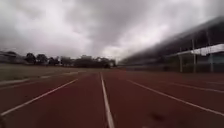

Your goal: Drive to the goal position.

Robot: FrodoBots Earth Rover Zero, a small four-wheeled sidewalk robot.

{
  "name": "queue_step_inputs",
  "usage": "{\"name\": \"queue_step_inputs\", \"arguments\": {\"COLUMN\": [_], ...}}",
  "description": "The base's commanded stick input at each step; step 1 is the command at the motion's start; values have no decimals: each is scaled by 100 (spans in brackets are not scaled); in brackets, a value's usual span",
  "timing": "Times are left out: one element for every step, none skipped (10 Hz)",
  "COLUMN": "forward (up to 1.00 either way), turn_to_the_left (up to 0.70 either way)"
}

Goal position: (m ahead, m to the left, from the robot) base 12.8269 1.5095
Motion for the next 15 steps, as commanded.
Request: {"name": "queue_step_inputs", "arguments": {"forward": [70, 70, 70, 70, 70, 70, 70, 70, 70, 70, 70, 70, 70, 70, 70], "turn_to_the_left": [0, 0, 0, 0, 0, 0, 0, 0, 0, 0, 0, 0, 0, 0, 0]}}
